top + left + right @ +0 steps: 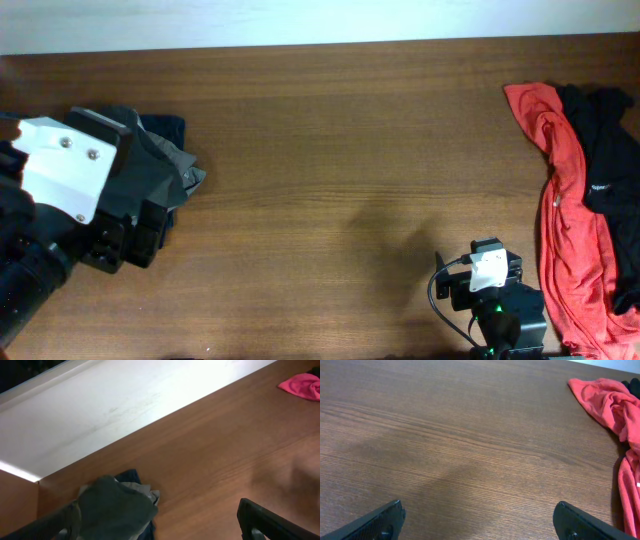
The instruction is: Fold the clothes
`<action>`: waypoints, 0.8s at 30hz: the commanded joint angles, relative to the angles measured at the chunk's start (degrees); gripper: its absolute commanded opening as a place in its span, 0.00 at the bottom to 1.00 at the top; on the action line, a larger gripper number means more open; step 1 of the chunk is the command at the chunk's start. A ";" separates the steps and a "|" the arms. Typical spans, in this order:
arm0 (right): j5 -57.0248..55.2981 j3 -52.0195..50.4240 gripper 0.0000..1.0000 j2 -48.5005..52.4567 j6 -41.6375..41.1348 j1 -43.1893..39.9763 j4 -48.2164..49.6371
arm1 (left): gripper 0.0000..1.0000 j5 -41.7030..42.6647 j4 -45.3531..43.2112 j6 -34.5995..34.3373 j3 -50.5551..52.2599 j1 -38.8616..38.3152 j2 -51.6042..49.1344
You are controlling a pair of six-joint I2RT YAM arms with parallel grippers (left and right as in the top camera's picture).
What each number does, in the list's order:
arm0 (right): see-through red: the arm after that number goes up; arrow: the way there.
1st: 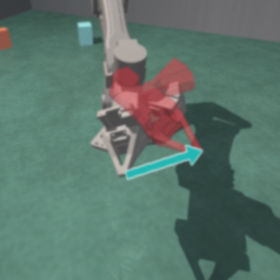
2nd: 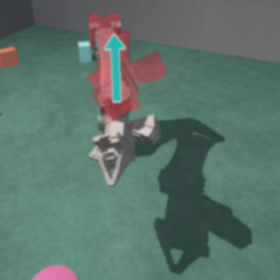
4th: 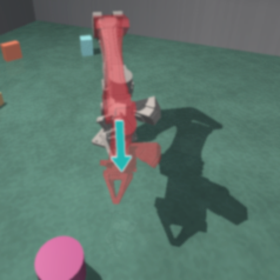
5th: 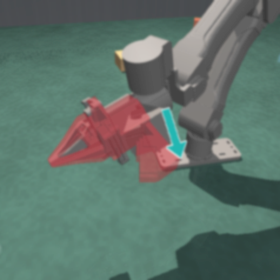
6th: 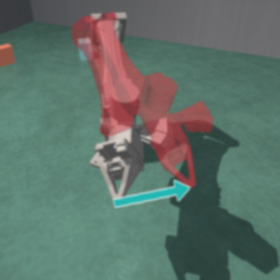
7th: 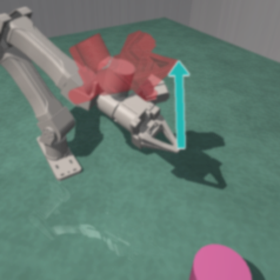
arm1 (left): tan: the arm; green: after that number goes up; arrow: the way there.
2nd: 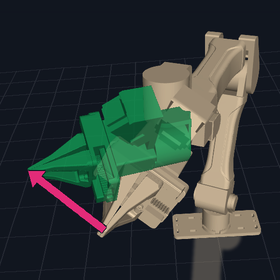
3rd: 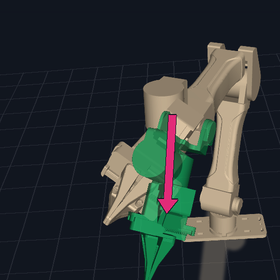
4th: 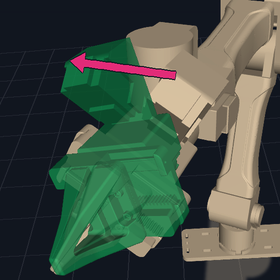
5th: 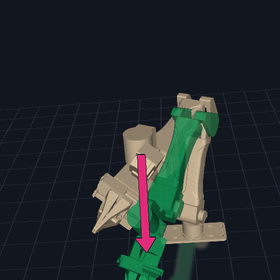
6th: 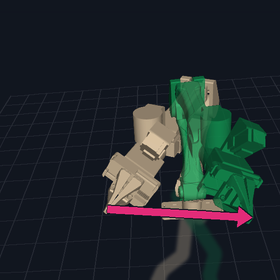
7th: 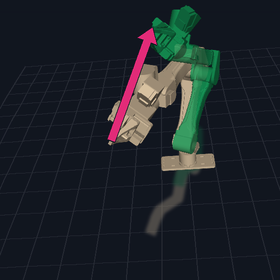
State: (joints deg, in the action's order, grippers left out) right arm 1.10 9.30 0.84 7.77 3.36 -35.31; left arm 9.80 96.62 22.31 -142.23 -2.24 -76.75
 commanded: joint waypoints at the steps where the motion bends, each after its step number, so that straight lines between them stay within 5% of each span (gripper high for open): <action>1: 0.33 -0.35 0.99 -0.55 0.37 -0.44 0.20 | 0.99 -1.73 -1.88 -0.28 0.72 0.48 0.04; 6: 0.33 -0.37 0.99 -0.55 0.37 -0.44 0.20 | 0.99 -0.17 -17.38 -0.35 15.21 2.54 4.92; 15: 0.33 -0.35 0.99 -0.55 0.37 -0.44 0.20 | 0.99 9.11 -62.71 -1.64 69.02 2.40 23.93; 24: 0.33 -0.35 0.99 -0.55 0.37 -0.44 0.20 | 0.99 10.62 -85.92 -3.63 104.43 3.54 43.30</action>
State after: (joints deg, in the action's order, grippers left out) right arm 1.13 9.30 0.80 7.79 3.36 -35.29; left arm 18.35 14.76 19.79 -46.70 0.16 -40.80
